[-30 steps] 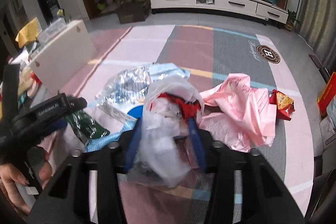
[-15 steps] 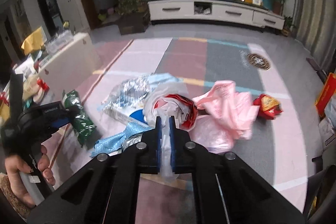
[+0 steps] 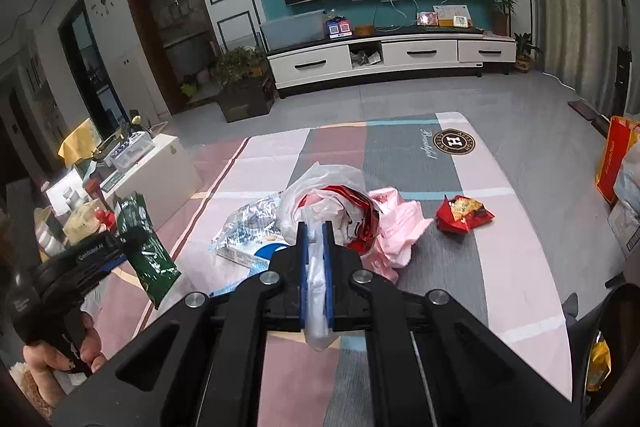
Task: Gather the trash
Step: 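Grasp the white plastic bag with the right tool while the left tool grasps the green wrapper, then carry the white bag and green wrapper with both tools over the black bin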
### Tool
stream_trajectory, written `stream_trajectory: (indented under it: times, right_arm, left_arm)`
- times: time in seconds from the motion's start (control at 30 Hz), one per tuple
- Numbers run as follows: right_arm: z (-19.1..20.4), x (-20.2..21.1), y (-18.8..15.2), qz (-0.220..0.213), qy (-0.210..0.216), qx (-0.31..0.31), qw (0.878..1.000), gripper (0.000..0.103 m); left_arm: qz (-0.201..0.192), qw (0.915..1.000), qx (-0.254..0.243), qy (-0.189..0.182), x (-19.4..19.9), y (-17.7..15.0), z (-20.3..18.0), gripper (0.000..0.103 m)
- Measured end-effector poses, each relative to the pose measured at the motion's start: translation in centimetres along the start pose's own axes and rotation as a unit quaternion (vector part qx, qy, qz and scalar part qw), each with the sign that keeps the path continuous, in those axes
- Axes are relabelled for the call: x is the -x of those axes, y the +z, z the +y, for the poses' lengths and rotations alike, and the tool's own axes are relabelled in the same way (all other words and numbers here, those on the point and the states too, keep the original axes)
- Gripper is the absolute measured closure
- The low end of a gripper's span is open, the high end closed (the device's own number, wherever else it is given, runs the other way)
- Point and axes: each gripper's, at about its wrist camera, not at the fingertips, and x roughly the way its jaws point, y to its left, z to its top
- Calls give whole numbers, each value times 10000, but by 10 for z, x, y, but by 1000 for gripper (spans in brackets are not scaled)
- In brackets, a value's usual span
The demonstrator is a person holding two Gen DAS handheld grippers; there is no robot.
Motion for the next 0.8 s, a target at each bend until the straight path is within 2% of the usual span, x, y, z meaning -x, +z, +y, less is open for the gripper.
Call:
stream_trajectory:
  times: [0.4, 0.6, 0.8]
  right_arm:
    - [-9, 12, -12, -32, -71, -187, 9998, 95]
    - [-17, 27, -11, -213, -121, -267, 9993, 95]
    - [-27, 33, -16, -191, -222, -399, 9988, 95]
  left_arm:
    - [-96, 9977, -640, -206, 17, -12, -30, 69]
    - [-288, 9947, -944, -287, 28, -22, -43, 69]
    - [-365, 9910, -1250, -326, 34, -31, -56, 69]
